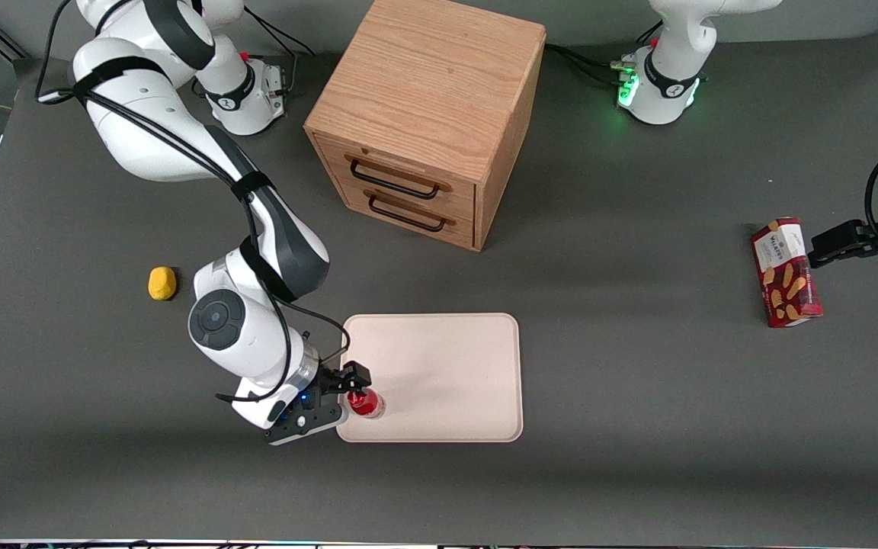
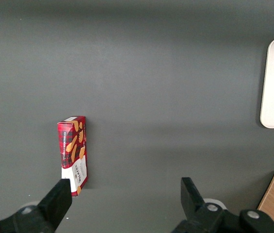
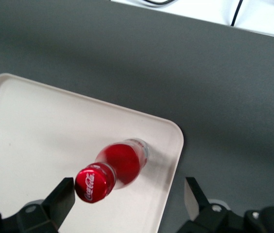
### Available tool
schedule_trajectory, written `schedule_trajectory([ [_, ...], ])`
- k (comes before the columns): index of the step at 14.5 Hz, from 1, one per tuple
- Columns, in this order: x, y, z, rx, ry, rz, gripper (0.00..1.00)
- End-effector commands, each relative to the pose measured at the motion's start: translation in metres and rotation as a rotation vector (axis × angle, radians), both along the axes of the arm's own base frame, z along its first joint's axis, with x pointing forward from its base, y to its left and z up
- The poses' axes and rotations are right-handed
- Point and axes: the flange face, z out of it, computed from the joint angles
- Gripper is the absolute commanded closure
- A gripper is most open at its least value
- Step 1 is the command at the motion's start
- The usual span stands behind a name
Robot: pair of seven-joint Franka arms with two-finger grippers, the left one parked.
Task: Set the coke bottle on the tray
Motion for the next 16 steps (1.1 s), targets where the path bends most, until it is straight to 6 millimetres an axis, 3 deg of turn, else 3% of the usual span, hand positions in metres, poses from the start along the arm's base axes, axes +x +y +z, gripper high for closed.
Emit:
schedule_trajectory([
  [1,-0.005,-0.001,0.052,0.023,-0.036,-0.114,0.00],
  [3,-0.016,-0.012,0.084,-0.017,-0.001,-0.137,0.00],
  [5,-0.028,-0.044,0.135,-0.017,0.052,-0.191,0.00],
  [7,-0.038,-0.110,0.187,0.024,0.106,-0.300,0.00],
  [9,-0.066,-0.162,0.228,0.020,0.133,-0.356,0.00],
  [13,-0.155,-0.247,0.283,-0.019,0.176,-0.429,0.00],
  [14,-0.170,-0.261,0.293,-0.029,0.176,-0.397,0.00],
  [16,-0.179,-0.291,0.302,-0.058,0.194,-0.408,0.00],
])
